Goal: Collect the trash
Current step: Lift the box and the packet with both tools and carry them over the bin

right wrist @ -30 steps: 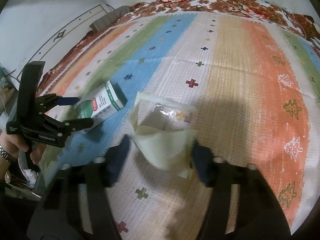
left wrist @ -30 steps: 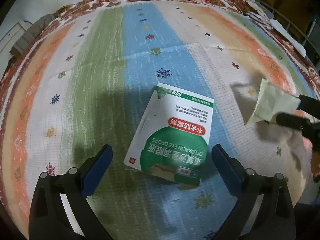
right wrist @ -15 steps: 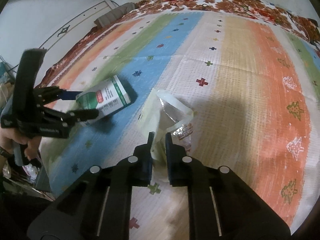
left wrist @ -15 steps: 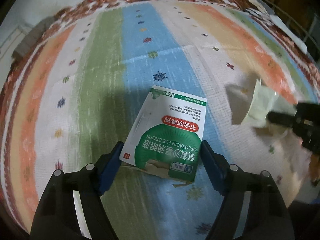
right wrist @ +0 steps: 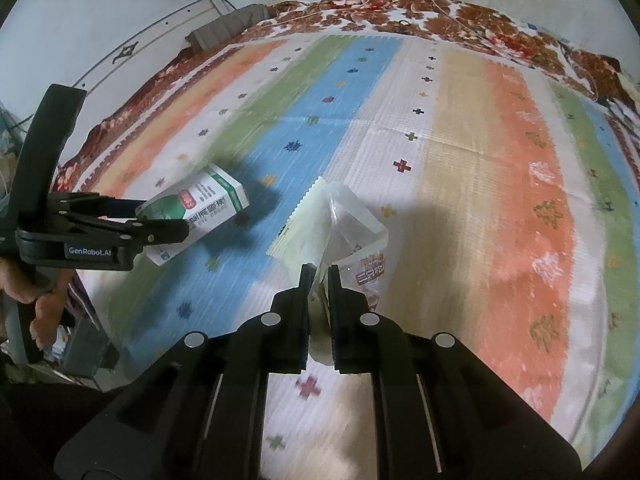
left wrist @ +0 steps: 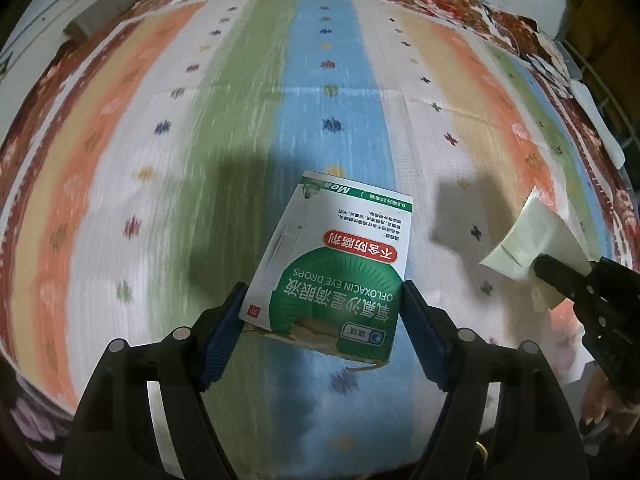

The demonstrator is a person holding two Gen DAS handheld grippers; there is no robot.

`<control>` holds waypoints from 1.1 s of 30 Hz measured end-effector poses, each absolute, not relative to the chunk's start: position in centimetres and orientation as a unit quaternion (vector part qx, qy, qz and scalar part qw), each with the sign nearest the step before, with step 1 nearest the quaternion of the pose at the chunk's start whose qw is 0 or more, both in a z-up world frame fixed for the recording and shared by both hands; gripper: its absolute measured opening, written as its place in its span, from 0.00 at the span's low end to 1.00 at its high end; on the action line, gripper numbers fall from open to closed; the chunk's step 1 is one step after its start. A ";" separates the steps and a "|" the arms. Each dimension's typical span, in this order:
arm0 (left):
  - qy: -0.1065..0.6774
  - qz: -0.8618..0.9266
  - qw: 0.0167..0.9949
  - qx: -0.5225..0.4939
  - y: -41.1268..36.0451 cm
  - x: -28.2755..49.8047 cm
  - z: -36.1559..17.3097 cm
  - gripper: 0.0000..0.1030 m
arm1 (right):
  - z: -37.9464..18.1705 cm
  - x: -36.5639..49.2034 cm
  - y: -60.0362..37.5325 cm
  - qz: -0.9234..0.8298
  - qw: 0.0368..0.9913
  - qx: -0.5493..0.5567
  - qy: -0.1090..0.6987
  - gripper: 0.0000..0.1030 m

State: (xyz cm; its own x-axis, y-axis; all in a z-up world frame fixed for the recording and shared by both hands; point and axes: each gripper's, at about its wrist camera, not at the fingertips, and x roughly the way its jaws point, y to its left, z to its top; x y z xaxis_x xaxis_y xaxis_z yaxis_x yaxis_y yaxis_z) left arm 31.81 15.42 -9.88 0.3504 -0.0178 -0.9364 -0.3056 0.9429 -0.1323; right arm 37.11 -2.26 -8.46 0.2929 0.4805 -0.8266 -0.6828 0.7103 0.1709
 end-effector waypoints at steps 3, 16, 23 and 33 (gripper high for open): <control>0.561 0.084 0.809 -0.152 14.4 30.4 -9.1 0.72 | -7.4 35.8 -3.2 0.357 0.801 -0.108 0.469 0.07; 0.530 0.069 0.820 -0.203 11.3 25.1 -5.3 0.72 | -3.9 29.8 -6.1 0.351 0.810 -0.093 0.461 0.07; 0.510 0.048 0.831 -0.214 9.7 22.1 -3.4 0.72 | -3.1 26.8 -7.7 0.332 0.821 -0.093 0.455 0.07; 0.484 0.023 0.843 -0.235 7.9 18.0 -1.5 0.72 | -1.5 22.3 -10.2 0.331 0.826 -0.069 0.451 0.07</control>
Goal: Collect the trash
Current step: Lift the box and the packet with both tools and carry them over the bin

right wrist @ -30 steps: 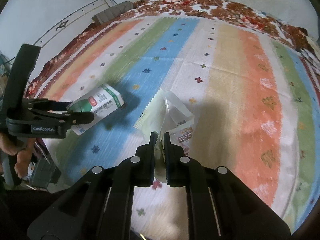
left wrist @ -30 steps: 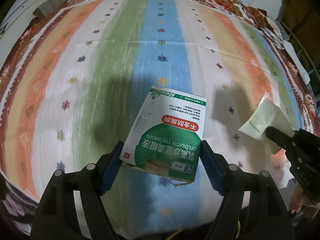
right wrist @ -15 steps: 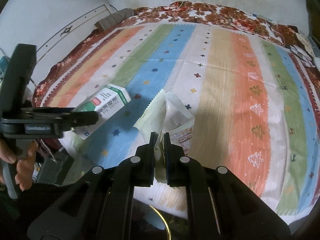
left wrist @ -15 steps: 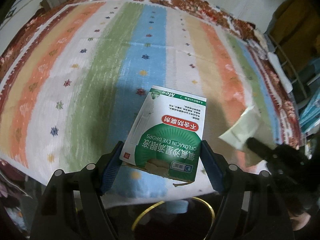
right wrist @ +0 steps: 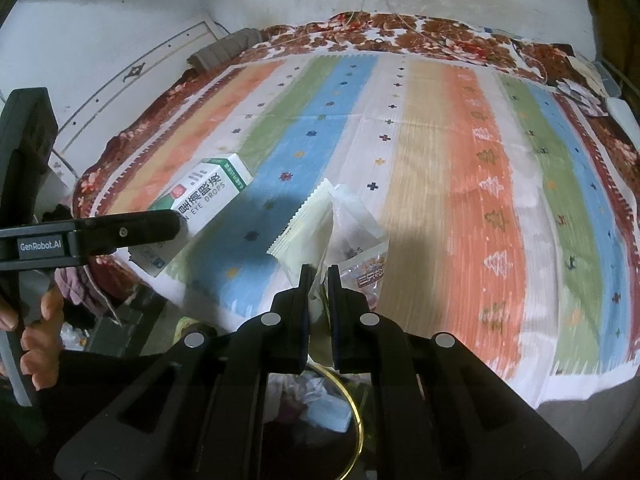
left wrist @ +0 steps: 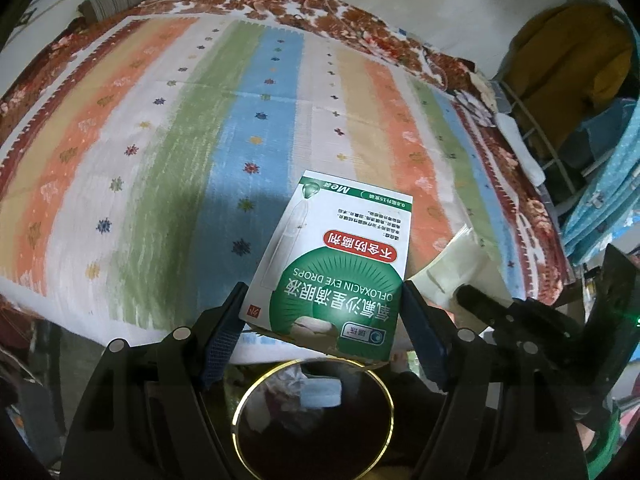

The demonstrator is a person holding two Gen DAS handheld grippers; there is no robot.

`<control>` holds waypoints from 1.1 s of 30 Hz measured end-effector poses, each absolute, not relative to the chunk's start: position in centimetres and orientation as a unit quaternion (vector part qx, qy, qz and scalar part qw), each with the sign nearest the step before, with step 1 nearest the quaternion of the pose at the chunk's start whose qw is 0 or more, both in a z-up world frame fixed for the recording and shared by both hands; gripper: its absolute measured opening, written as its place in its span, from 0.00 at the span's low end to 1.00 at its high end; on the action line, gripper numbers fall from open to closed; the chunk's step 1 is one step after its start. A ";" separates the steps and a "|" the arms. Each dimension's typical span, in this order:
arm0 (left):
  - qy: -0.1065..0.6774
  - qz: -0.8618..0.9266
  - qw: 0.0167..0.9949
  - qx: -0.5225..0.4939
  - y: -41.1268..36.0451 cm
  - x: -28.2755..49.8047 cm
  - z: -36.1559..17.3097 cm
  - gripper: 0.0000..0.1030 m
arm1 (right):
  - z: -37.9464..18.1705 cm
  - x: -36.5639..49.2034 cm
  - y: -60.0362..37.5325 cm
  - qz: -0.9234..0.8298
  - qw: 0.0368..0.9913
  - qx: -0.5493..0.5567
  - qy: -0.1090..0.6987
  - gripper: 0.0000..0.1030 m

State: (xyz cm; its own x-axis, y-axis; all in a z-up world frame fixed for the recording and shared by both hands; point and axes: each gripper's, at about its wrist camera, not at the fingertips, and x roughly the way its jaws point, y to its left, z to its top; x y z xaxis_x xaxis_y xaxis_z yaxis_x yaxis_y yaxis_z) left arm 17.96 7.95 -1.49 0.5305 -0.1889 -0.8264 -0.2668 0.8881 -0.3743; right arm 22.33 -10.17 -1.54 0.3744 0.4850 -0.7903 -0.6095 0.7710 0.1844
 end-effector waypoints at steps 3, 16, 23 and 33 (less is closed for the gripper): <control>0.477 0.013 0.845 -0.240 7.3 16.6 -1.1 0.72 | -1.3 20.9 -11.1 0.333 0.827 -0.058 0.450 0.07; 0.463 -0.008 0.847 -0.260 5.4 11.1 -1.2 0.72 | -2.0 14.9 -13.2 0.341 0.824 -0.056 0.449 0.07; 0.466 -0.017 0.844 -0.264 4.2 8.6 -1.9 0.72 | -3.1 12.4 -13.2 0.346 0.818 -0.068 0.454 0.07; 0.484 -0.011 0.826 -0.288 3.2 6.1 -4.1 0.72 | -5.9 9.6 -13.1 0.346 0.801 -0.082 0.483 0.07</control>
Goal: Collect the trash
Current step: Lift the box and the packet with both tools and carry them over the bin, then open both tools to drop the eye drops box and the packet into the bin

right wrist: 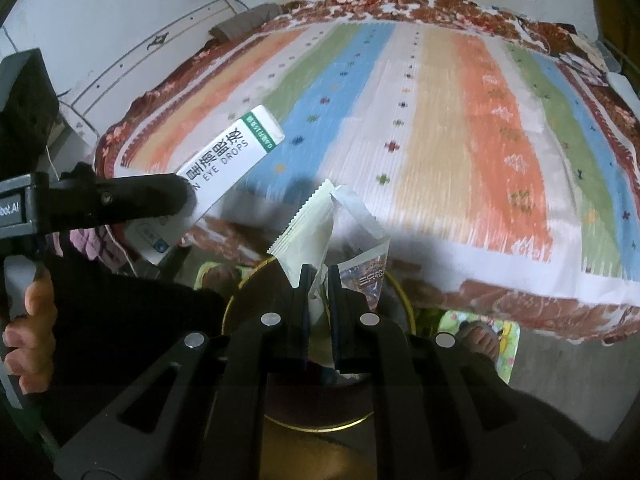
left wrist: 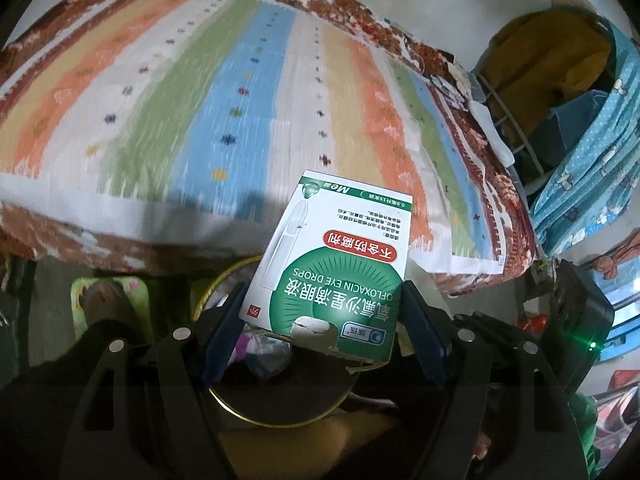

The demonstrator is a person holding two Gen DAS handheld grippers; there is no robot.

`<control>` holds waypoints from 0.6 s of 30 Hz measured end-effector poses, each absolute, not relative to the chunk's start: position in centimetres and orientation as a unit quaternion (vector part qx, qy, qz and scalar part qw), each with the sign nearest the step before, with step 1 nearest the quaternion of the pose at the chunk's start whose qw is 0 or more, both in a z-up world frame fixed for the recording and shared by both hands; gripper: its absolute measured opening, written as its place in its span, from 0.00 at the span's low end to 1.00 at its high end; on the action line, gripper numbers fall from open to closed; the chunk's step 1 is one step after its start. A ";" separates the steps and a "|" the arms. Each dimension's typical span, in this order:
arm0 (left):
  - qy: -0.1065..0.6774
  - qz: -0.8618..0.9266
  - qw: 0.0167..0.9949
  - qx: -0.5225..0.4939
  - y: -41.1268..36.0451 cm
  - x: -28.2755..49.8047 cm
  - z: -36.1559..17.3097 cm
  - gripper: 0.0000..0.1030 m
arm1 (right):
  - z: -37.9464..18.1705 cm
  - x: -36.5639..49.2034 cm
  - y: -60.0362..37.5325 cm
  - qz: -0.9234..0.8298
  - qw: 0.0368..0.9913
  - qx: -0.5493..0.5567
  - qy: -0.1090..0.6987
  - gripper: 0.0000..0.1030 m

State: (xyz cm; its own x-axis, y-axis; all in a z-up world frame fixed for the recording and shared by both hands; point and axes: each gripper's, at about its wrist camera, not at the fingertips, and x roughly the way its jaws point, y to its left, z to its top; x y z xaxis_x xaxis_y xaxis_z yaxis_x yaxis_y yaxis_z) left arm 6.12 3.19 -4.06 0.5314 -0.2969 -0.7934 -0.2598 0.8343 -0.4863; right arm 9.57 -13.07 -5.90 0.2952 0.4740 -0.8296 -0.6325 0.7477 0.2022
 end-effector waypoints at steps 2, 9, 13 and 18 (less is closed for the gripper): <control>0.488 -0.013 0.823 -0.291 3.0 5.9 -4.3 0.72 | -6.4 9.2 -13.0 0.343 0.797 -0.085 0.489 0.07; 0.526 0.008 0.797 -0.297 2.3 5.8 -6.7 0.72 | -8.6 8.8 -12.9 0.331 0.779 -0.095 0.524 0.07; 0.556 0.020 0.768 -0.317 2.5 6.0 -9.1 0.73 | -10.0 9.0 -12.8 0.321 0.767 -0.095 0.548 0.07; 0.588 0.029 0.731 -0.345 2.7 6.4 -11.5 0.73 | -12.5 10.0 -12.9 0.297 0.745 -0.080 0.592 0.07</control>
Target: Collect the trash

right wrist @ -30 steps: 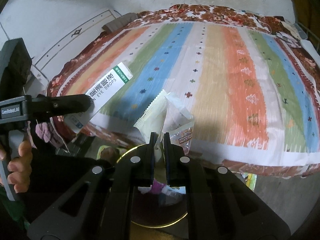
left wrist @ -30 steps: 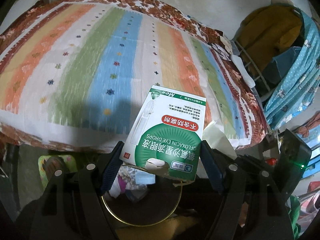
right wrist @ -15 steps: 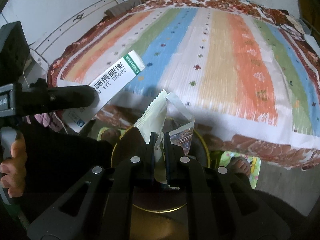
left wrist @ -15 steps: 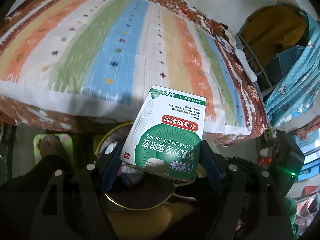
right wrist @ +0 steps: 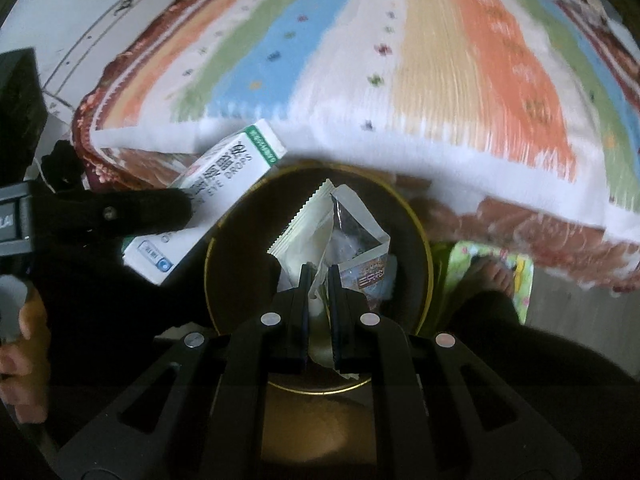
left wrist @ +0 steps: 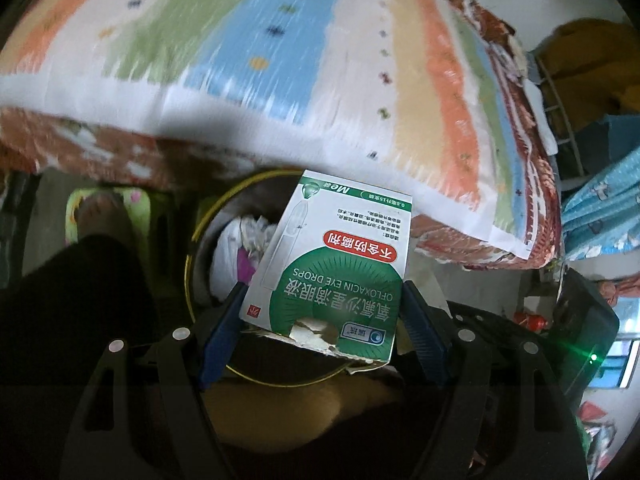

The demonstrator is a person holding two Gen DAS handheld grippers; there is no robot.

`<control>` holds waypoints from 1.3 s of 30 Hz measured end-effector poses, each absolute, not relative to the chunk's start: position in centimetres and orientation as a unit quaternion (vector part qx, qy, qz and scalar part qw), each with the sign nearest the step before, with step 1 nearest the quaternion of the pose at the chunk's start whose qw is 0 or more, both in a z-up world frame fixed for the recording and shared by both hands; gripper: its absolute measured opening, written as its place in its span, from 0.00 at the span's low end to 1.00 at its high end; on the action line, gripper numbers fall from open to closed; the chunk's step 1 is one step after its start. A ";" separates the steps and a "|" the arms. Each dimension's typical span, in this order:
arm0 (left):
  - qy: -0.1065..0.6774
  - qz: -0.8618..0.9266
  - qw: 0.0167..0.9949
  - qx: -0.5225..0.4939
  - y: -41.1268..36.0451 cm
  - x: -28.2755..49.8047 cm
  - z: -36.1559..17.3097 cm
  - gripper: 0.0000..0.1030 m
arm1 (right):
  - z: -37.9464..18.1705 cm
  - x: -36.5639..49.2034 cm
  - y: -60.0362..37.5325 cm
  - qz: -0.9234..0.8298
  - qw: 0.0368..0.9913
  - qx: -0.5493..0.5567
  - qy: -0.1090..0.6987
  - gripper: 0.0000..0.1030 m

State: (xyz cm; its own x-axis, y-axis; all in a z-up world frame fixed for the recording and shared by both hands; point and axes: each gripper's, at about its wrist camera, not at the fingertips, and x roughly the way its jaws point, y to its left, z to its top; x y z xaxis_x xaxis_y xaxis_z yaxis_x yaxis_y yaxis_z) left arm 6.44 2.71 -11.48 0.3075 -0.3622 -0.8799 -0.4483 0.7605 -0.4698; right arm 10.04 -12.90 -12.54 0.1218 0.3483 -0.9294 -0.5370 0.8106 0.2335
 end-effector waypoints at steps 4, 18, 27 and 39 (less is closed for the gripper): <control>0.608 0.043 0.716 -0.340 2.4 6.7 -12.8 0.73 | -14.0 10.6 -12.8 0.284 0.734 -0.073 0.612 0.07; 0.633 0.067 0.680 -0.364 2.9 8.8 -16.0 0.76 | -17.4 12.8 -12.6 0.253 0.714 -0.021 0.652 0.29; 0.610 0.075 0.701 -0.363 3.5 8.7 -14.7 0.86 | -17.4 13.0 -13.0 0.245 0.719 -0.017 0.650 0.53; 0.583 0.075 0.758 -0.283 3.1 7.3 -11.0 0.86 | -13.4 11.1 -13.7 0.263 0.758 -0.048 0.595 0.60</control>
